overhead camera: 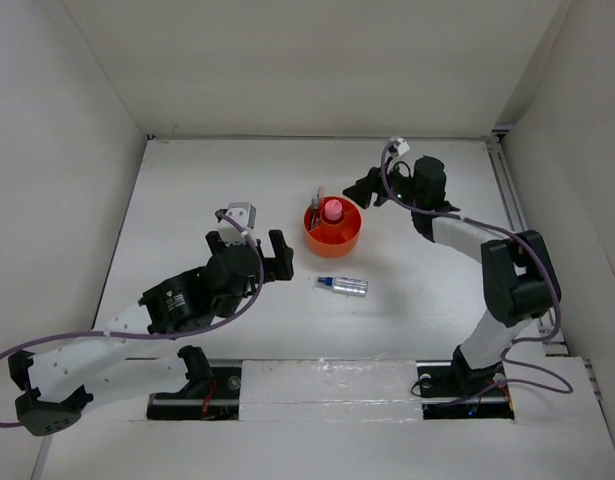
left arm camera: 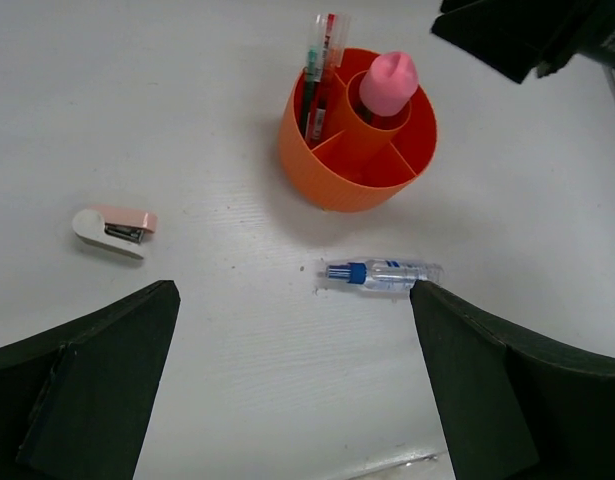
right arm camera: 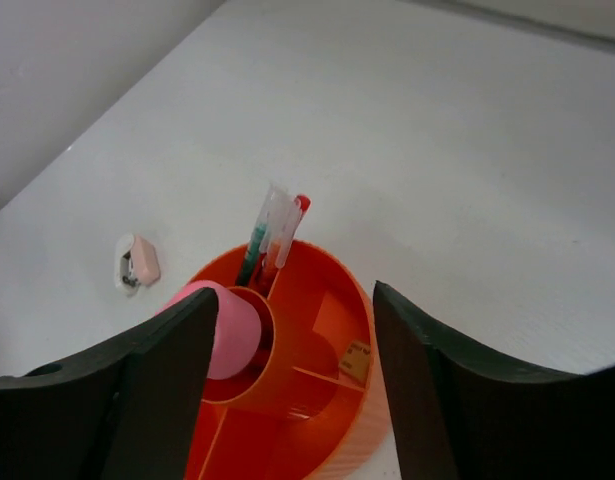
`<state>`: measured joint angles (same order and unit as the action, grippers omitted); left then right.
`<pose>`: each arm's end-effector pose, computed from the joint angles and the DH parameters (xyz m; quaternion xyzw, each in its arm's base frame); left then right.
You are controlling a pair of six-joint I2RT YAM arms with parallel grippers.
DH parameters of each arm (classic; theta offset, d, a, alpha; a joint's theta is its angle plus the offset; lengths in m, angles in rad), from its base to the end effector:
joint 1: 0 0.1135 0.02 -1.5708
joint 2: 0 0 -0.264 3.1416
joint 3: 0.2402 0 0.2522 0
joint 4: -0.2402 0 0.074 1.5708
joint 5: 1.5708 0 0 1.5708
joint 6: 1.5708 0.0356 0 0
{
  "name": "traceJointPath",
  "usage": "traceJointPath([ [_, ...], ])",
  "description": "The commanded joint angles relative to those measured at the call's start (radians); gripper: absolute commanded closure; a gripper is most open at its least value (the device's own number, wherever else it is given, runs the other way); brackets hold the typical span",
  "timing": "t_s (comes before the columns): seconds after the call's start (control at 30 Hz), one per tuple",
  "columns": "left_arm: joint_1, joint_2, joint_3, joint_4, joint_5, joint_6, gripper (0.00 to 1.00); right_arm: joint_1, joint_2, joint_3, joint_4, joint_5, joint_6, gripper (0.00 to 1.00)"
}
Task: Sort the stationery into containers
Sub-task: Place the stationery in the storage box, then pick up the stapler from the center of the board.
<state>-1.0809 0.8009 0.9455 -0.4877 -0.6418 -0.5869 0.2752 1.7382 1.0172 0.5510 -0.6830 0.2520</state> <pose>0.0972 -0.1369 0.3632 0.0135 0.7966 -0.2315 0.5583 0.3670 0.1270 0.2400 -0.2242 0.7179 0.4055 0.5196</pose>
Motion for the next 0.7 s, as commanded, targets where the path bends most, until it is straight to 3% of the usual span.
traceJointPath([
  [0.0, -0.004, 0.041, 0.044, -0.044, -0.088, -0.076, 0.0, -0.017, -0.101, -0.008, 0.0, 0.127, 0.004, 0.29],
  [0.07, 0.009, 0.063, 0.044, -0.058, -0.098, -0.135, 0.0, -0.018, -0.153, -0.008, -0.048, 0.195, 0.036, 0.14],
  [0.13, 0.09, 0.101, 0.044, -0.069, -0.072, -0.163, 0.0, -0.027, -0.21, 0.001, -0.078, 0.264, 0.055, 0.0],
  [0.3, 0.263, 0.214, 0.053, -0.103, 0.033, -0.296, 0.0, 0.005, -0.333, 0.044, -0.267, 0.329, 0.064, 0.0],
  [0.43, 0.528, 0.325, 0.121, -0.225, 0.128, -0.439, 0.0, 0.123, -0.42, 0.087, -0.437, 0.456, 0.035, 0.0],
  [0.47, 0.64, 0.358, 0.121, -0.226, 0.167, -0.439, 0.0, 0.142, -0.437, 0.098, -0.462, 0.471, 0.035, 0.0],
  [0.53, 0.702, 0.389, 0.111, -0.149, 0.268, -0.407, 0.0, 0.173, -0.479, 0.098, -0.506, 0.481, 0.035, 0.0],
  [0.67, 0.716, 0.509, 0.143, -0.143, 0.269, -0.445, 0.0, 0.237, -0.535, 0.087, -0.526, 0.481, 0.035, 0.0],
])
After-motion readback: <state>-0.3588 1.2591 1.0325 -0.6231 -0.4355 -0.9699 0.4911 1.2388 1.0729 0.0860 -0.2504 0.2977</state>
